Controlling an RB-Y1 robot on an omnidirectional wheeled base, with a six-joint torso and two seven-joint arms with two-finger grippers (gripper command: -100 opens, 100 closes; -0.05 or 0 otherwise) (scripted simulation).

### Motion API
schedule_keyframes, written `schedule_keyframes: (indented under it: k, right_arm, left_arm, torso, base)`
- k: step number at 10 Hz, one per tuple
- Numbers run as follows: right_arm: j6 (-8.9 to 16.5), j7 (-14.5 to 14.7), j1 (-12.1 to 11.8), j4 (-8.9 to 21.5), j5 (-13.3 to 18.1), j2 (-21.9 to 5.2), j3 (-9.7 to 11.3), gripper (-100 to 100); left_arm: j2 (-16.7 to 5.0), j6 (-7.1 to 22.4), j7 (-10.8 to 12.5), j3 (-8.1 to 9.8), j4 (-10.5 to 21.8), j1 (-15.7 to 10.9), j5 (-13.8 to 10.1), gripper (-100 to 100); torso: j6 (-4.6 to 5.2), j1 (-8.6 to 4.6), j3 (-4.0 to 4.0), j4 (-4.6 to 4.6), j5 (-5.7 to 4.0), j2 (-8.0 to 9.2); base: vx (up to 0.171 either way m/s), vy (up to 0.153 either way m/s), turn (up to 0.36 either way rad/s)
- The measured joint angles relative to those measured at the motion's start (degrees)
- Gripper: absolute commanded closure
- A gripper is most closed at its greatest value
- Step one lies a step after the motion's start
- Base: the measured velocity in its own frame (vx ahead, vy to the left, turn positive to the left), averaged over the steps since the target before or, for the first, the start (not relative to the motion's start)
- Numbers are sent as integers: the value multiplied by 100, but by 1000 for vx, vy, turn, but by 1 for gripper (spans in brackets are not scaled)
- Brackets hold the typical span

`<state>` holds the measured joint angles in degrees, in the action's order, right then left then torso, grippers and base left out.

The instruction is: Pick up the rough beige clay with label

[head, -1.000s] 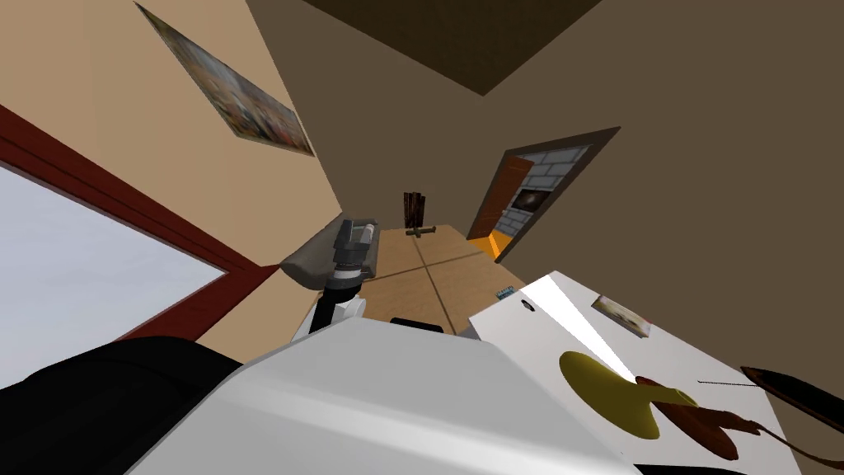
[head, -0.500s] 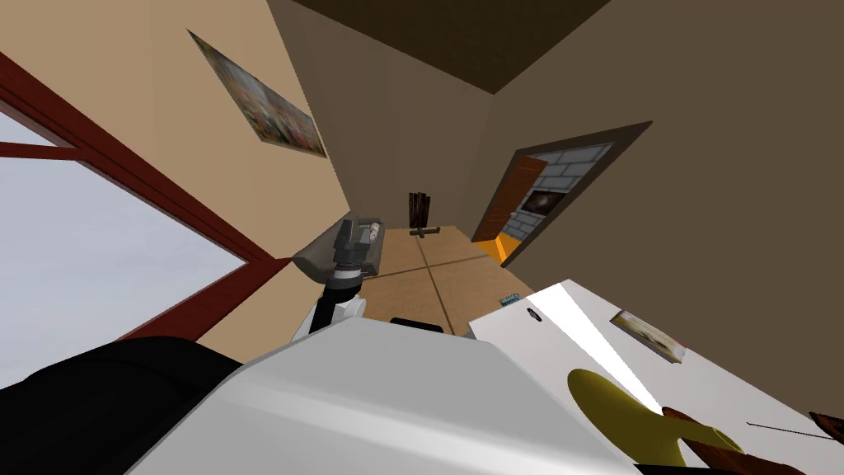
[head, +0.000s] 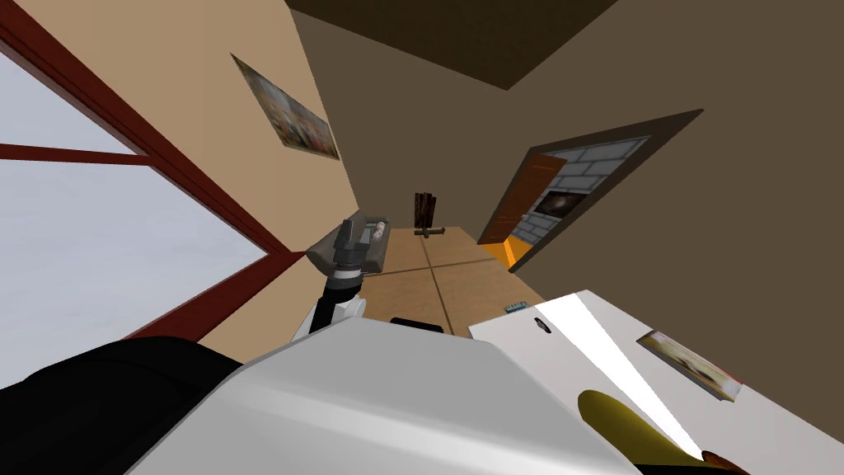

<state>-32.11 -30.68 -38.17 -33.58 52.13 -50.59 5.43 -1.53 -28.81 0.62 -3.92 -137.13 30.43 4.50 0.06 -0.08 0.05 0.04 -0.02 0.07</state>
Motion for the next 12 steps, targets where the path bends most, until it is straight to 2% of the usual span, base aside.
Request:
schedule_keyframes:
  k: [1, 2, 3, 5, 6, 8, 9, 10, 11, 12]
  right_arm:
    - [62, 92, 4, 50, -168, 63, 39, -100]
    - [17, 253, 78, 205, -341, 98, 30, -100]
    - [124, 362, -148, 4, -511, 191, 114, -100]
    - [134, 652, -133, 125, -861, 265, 153, -100]
    - [120, 713, -124, 151, -1014, 272, 155, -100]
    - [263, 977, -392, -60, -1370, 389, 276, -100]
    - [300, 1012, -409, -81, -1544, 404, 298, -100]
    - [297, 1036, -394, -48, -1662, 416, 301, -100]
    - [341, 1180, -606, -172, -1847, 483, 346, -100]
    - [395, 1310, -617, -165, -2019, 539, 414, -100]
  left_arm:
    - [0, 0, 0, 1, 0, 1, 0, 0]
    - [0, 0, 0, 1, 0, 2, 0, 0]
    - [0, 0, 0, 0, 0, 0, 0, 0]
    - [0, 0, 0, 1, 0, 2, 0, 0]
    - [0, 0, 0, 1, 0, 2, 0, 0]
    - [0, 0, 0, 1, 0, 2, 0, 0]
    - [0, 0, 0, 1, 0, 2, 0, 0]
    - [0, 0, 0, 1, 0, 2, 0, 0]
    - [0, 0, 0, 0, 0, 0, 0, 0]
    - [0, 0, 0, 1, 0, 1, 0, 0]
  torso:
    - [5, -8, 1, 1, -3, 2]
    - [9, -4, 0, 0, -2, -1]
    - [1, -4, 2, 1, -1, 4]
    - [9, -2, 0, 0, -2, -1]
    - [8, 5, -3, -1, 0, -6]
    - [8, -8, 1, 0, -2, 2]
    - [10, -2, -1, 0, -2, -2]
    - [8, 5, -3, -1, 0, -6]
    - [3, 2, 0, 0, 1, 1]
    - [3, -5, 2, 2, -3, 2]
  base:
    - [-15, -29, -19]
    - [-32, -30, 332]
    - [-32, -41, 188]
    - [-8, -11, -27]
    - [-31, -18, 407]
    - [-24, -34, 61]
    - [-1, 1, -34]
    - [-30, -16, 326]
    - [-39, -34, 252]
    - [-18, -21, -14]
